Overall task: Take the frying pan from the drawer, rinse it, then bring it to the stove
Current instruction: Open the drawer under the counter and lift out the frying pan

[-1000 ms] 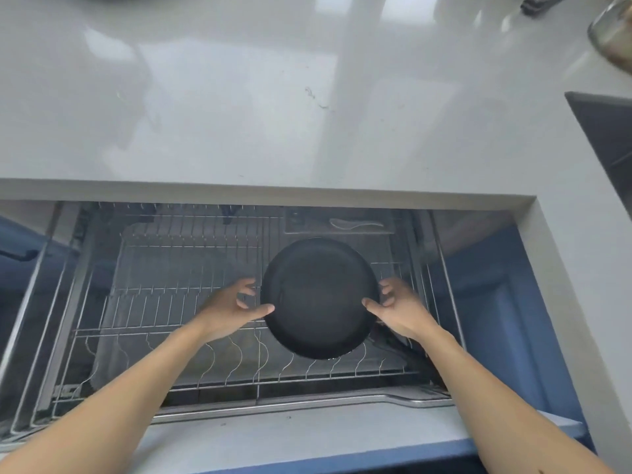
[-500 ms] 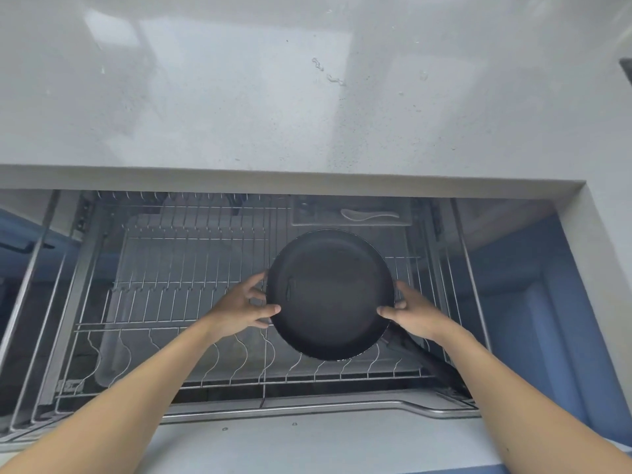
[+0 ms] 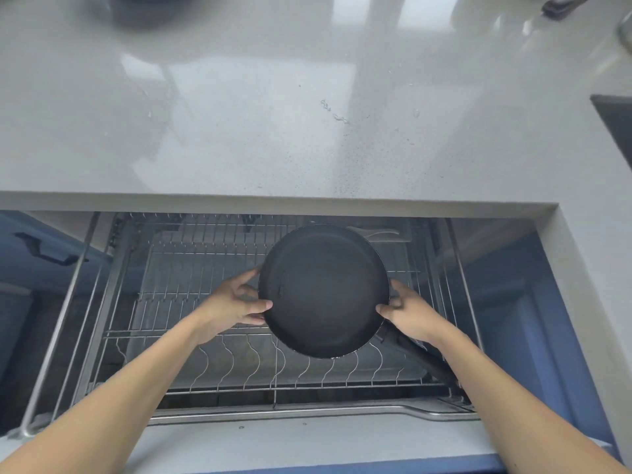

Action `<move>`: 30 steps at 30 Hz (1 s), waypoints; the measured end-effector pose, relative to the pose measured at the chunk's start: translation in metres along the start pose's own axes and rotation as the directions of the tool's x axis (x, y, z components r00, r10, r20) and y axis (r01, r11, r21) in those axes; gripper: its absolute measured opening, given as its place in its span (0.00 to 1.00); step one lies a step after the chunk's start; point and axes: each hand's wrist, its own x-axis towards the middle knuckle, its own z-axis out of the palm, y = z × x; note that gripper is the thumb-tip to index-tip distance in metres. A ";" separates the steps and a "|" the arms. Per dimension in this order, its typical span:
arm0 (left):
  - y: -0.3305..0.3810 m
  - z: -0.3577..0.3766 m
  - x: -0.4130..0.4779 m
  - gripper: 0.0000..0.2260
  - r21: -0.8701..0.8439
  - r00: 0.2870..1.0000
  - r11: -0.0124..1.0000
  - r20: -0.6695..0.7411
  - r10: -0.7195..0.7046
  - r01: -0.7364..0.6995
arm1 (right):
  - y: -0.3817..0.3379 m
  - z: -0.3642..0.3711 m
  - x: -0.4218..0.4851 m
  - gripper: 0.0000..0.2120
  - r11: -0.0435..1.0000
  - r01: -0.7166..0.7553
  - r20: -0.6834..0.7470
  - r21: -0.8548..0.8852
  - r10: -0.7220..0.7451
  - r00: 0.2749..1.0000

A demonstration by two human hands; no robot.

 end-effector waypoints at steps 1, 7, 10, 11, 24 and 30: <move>0.001 -0.005 -0.006 0.42 -0.007 1.000 1.000 -0.003 0.005 -0.005 | -0.007 0.000 -0.003 0.27 1.000 0.015 0.009 0.004 -0.015 1.000; 0.009 -0.024 -0.064 0.36 -0.073 0.997 0.995 -0.018 0.070 -0.072 | -0.047 -0.009 -0.037 0.28 0.992 0.110 0.040 -0.069 -0.107 0.993; 0.019 -0.028 -0.099 0.31 -0.106 0.994 0.989 0.003 0.107 -0.106 | -0.061 -0.013 -0.061 0.27 0.985 0.159 0.055 -0.073 -0.155 0.986; 0.023 -0.029 -0.109 0.31 -0.117 0.994 0.987 0.006 0.109 -0.108 | -0.067 -0.014 -0.071 0.25 0.981 0.181 0.067 -0.066 -0.177 0.982; 0.061 -0.041 -0.247 0.36 -0.122 0.994 0.988 -0.067 0.088 -0.096 | -0.131 -0.023 -0.210 0.22 0.951 0.308 0.144 -0.025 -0.301 0.943; 0.119 -0.052 -0.291 0.34 -0.075 0.969 0.975 -0.151 0.198 -0.211 | -0.177 -0.052 -0.251 0.23 0.938 0.347 0.093 -0.014 -0.345 0.934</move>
